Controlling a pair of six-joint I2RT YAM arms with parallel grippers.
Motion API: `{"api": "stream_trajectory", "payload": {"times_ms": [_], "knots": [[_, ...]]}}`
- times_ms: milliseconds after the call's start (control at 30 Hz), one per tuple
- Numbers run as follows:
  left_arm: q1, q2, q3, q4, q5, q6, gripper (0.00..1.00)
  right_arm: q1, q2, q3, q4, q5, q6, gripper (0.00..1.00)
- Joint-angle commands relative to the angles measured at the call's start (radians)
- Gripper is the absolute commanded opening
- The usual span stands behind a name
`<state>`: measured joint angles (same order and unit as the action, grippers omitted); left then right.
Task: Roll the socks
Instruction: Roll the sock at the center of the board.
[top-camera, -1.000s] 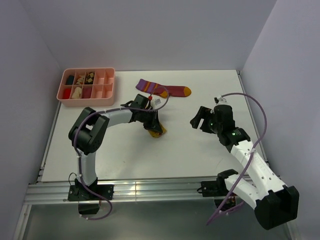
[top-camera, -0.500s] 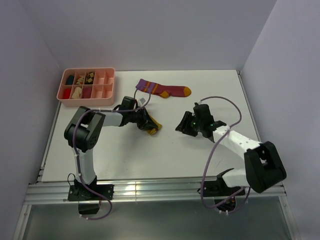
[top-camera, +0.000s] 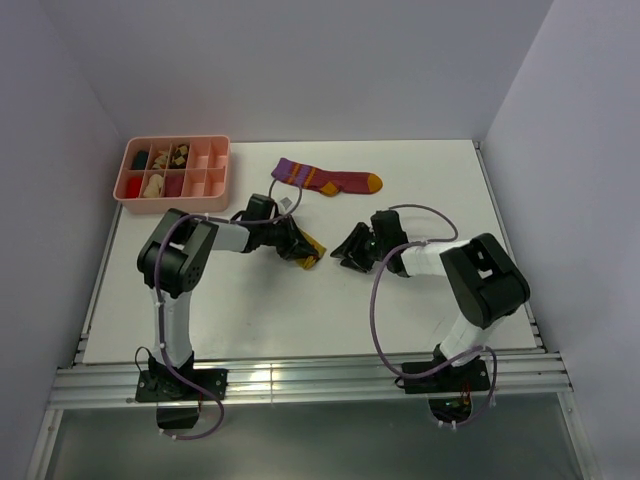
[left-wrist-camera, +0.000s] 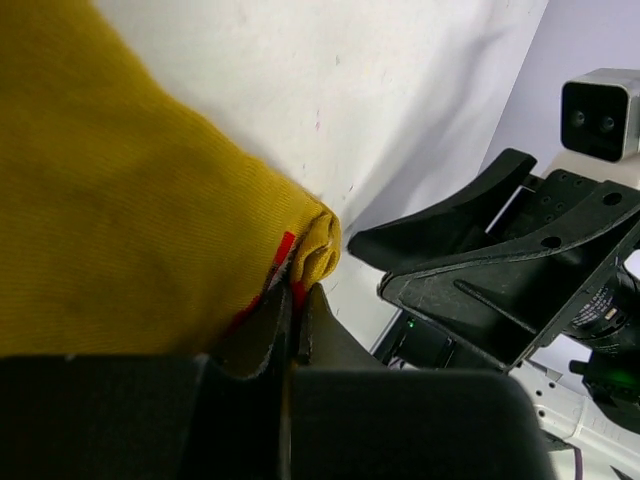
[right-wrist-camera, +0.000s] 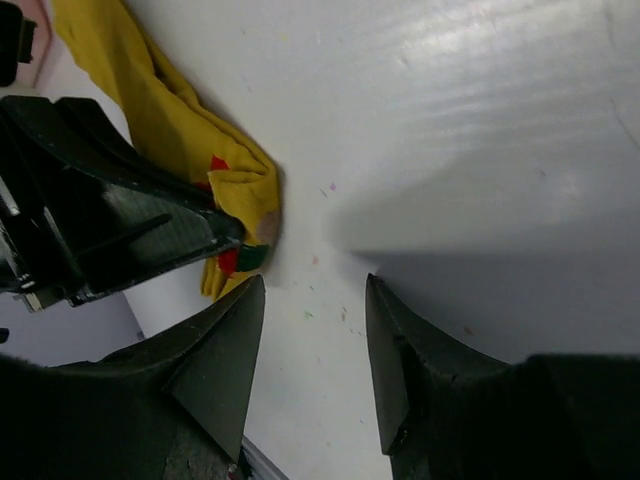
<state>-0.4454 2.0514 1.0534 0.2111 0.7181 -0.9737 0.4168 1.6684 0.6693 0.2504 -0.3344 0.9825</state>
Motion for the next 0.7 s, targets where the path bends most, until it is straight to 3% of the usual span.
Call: {"api": "stream_trajectory", "payload": {"times_ms": [0, 300, 667], "knots": [[0.004, 0.030, 0.059, -0.035, -0.035, 0.030, 0.01, 0.008, 0.074, 0.039, 0.124, -0.006, 0.070, 0.53], [0.011, 0.052, 0.114, -0.099, -0.033, 0.075, 0.01, 0.040, 0.181, 0.105, 0.090, 0.026, 0.085, 0.53], [0.030, 0.018, 0.054, 0.076, 0.106, -0.059, 0.01, 0.036, 0.246, 0.056, 0.214, 0.012, 0.160, 0.52]]}}
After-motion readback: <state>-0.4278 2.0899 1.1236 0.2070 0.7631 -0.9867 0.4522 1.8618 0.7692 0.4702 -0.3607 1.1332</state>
